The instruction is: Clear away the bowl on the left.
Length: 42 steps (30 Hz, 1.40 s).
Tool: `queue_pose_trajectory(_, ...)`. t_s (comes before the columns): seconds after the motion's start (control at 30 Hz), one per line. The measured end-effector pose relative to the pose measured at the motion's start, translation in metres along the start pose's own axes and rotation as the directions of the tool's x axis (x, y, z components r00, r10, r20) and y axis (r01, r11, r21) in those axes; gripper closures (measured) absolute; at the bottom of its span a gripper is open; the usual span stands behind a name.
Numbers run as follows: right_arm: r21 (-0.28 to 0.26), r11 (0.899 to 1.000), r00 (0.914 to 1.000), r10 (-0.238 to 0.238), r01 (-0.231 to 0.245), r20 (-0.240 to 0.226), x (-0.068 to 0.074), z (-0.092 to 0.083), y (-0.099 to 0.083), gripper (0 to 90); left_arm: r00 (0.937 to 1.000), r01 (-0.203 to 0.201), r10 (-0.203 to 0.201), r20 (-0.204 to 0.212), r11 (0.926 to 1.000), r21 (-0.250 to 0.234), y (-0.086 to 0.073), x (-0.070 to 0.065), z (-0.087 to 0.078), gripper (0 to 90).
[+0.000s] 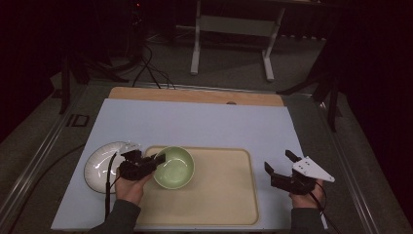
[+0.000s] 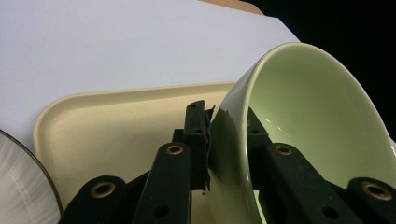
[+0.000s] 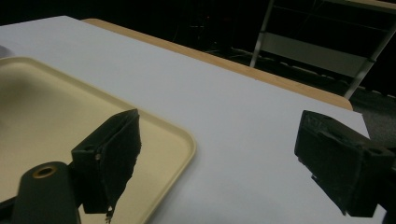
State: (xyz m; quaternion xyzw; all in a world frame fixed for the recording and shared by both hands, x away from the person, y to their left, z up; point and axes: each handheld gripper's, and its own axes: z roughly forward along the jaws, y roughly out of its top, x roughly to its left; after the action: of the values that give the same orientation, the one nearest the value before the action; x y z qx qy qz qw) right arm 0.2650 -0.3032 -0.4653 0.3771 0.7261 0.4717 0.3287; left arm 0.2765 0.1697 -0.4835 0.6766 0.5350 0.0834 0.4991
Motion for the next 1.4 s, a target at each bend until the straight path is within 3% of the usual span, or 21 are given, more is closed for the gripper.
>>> queue_pose_trajectory(1.4,-0.001,1.000,1.0000,-0.002,0.002,-0.002,0.000,0.000,0.000,13.9,0.9999,-0.016,0.016,0.004,0.9990,0.043,-0.010,-0.012,0.022,79.2)
